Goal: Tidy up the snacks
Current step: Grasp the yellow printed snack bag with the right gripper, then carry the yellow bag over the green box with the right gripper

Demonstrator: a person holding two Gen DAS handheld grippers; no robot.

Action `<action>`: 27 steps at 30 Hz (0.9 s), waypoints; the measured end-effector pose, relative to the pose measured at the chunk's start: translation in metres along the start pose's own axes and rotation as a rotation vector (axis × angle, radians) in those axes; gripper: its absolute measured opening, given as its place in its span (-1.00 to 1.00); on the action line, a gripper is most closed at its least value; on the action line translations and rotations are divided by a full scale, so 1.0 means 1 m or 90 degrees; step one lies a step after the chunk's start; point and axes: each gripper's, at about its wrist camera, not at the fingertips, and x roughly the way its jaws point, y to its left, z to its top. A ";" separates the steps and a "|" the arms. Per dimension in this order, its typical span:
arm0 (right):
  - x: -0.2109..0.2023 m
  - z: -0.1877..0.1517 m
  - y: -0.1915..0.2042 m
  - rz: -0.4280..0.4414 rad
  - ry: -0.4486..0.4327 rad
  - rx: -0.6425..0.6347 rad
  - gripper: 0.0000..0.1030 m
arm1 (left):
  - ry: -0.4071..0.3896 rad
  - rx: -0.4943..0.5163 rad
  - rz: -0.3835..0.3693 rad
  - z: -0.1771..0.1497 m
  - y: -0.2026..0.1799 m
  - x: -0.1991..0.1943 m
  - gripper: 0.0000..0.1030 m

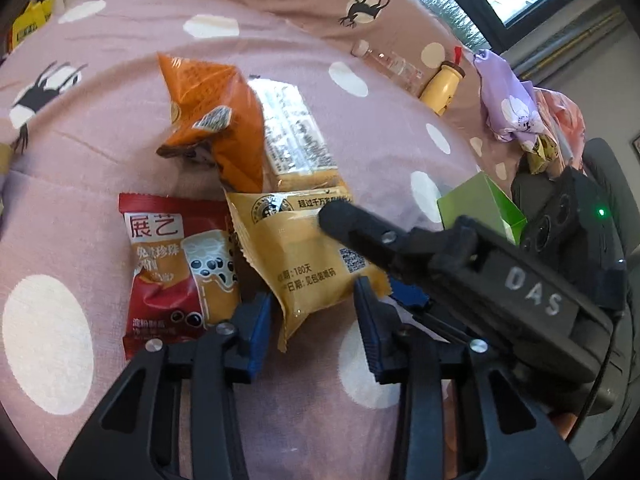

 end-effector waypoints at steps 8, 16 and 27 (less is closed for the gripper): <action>-0.028 -0.009 0.008 -0.006 -0.047 0.012 0.14 | -0.053 0.060 -0.014 -0.004 -0.021 -0.018 -0.34; -0.073 -0.027 0.012 0.005 -0.128 0.002 0.14 | -0.098 0.118 -0.051 -0.018 -0.046 -0.041 -0.34; -0.136 -0.036 0.004 -0.009 -0.235 -0.007 0.14 | -0.147 0.183 -0.113 -0.033 -0.090 -0.055 -0.41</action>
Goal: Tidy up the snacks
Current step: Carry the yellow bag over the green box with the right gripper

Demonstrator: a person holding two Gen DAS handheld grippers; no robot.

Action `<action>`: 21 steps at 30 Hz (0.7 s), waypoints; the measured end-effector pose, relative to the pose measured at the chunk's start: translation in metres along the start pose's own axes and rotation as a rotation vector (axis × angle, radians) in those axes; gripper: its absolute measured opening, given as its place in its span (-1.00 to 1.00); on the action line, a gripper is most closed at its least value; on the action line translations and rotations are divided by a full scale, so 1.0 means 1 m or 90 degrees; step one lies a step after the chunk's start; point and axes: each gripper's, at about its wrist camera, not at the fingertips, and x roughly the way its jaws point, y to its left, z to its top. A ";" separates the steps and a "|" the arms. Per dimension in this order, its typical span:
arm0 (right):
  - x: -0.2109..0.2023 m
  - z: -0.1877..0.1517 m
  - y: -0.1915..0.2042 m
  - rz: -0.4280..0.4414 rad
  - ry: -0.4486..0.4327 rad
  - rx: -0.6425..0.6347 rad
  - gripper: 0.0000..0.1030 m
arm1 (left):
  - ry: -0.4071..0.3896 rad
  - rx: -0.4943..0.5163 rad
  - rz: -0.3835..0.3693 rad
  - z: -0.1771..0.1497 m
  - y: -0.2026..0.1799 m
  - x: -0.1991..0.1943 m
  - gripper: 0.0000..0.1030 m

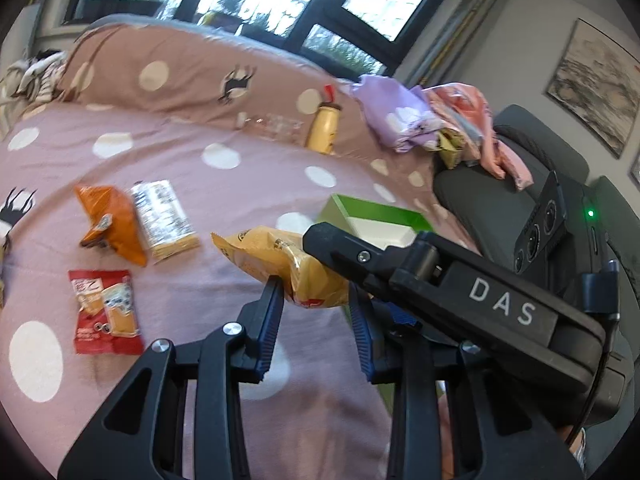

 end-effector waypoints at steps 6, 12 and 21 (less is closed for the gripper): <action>-0.029 0.008 -0.002 -0.007 -0.063 -0.011 0.14 | -0.025 0.050 -0.040 0.009 -0.024 -0.002 -0.45; -0.056 0.019 -0.018 -0.017 -0.117 0.001 0.14 | -0.023 0.097 -0.078 0.017 -0.050 0.011 -0.46; -0.080 0.032 -0.067 -0.031 -0.161 0.090 0.14 | 0.033 0.145 -0.128 0.023 -0.090 0.053 -0.46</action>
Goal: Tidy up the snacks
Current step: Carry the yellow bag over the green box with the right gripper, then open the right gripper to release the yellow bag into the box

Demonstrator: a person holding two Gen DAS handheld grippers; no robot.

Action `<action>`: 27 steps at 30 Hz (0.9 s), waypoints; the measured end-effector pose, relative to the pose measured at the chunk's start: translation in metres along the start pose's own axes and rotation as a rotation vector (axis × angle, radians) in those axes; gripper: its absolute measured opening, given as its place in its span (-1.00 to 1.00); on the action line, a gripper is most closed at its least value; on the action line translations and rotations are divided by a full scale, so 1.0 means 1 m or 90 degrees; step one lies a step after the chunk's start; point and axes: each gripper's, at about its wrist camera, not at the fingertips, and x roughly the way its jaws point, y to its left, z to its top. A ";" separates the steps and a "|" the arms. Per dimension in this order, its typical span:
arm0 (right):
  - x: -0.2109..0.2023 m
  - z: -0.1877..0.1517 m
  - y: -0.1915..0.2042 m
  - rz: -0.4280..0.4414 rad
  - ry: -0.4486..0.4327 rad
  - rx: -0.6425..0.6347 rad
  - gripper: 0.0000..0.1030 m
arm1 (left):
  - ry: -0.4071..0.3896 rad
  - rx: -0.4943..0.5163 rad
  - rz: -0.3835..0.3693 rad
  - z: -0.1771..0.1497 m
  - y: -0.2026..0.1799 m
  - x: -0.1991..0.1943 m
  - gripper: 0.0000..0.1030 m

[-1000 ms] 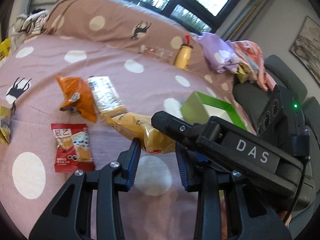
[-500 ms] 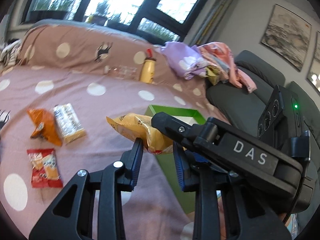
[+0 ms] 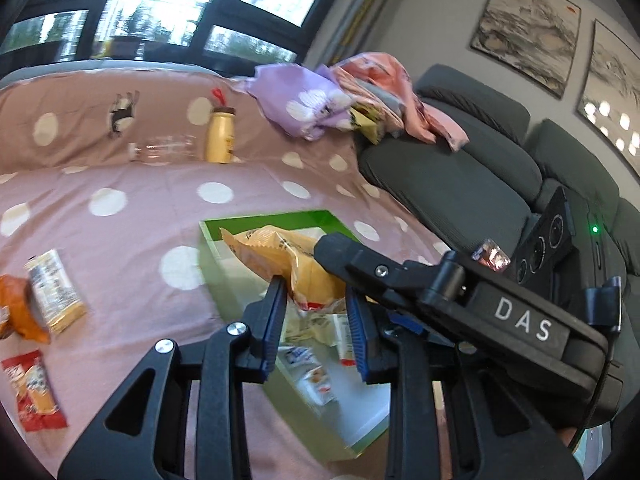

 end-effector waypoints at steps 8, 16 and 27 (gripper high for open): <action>-0.013 0.014 -0.042 -0.049 -0.032 0.079 0.14 | 0.054 0.044 -0.040 0.000 -0.028 0.041 -0.45; -0.019 0.019 -0.068 -0.123 -0.045 0.130 0.14 | 0.100 0.042 -0.086 -0.010 -0.038 0.069 -0.46; -0.010 0.021 -0.080 -0.130 -0.017 0.149 0.15 | 0.139 0.062 -0.060 -0.019 -0.046 0.095 -0.49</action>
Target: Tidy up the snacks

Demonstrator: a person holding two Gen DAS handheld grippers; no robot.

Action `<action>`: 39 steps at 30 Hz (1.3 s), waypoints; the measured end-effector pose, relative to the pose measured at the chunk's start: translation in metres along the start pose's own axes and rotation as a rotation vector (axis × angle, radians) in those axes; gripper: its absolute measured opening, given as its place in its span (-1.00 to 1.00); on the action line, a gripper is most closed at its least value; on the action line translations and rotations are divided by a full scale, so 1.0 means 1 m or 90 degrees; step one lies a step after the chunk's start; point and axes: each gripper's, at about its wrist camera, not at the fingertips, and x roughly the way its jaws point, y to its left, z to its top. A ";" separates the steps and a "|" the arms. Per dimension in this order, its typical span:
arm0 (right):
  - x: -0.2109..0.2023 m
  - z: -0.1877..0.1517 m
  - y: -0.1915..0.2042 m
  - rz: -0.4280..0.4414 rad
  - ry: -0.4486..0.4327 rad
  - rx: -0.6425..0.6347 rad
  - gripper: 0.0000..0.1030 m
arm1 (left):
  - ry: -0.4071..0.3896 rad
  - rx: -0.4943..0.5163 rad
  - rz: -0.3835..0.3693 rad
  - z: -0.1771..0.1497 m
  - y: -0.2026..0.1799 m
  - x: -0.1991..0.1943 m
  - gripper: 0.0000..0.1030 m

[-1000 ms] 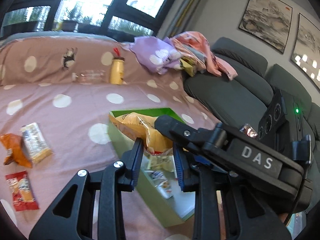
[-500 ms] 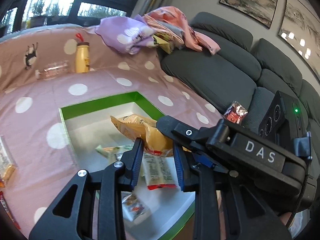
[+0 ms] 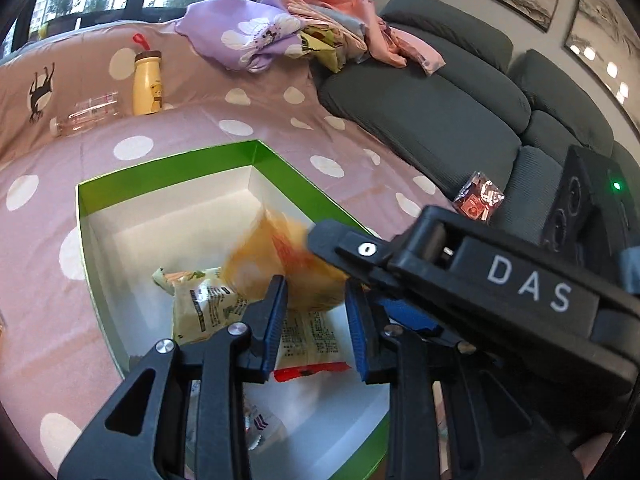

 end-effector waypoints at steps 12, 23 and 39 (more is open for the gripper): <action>-0.005 -0.003 0.004 0.035 -0.008 0.012 0.14 | -0.029 -0.017 0.042 0.002 0.007 -0.019 -0.26; 0.000 -0.026 0.052 0.034 0.014 -0.090 0.20 | -0.136 -0.104 0.183 -0.015 0.057 -0.119 0.46; 0.020 -0.115 0.134 0.076 0.108 -0.303 0.69 | -0.184 -0.252 0.381 -0.084 0.129 -0.231 0.63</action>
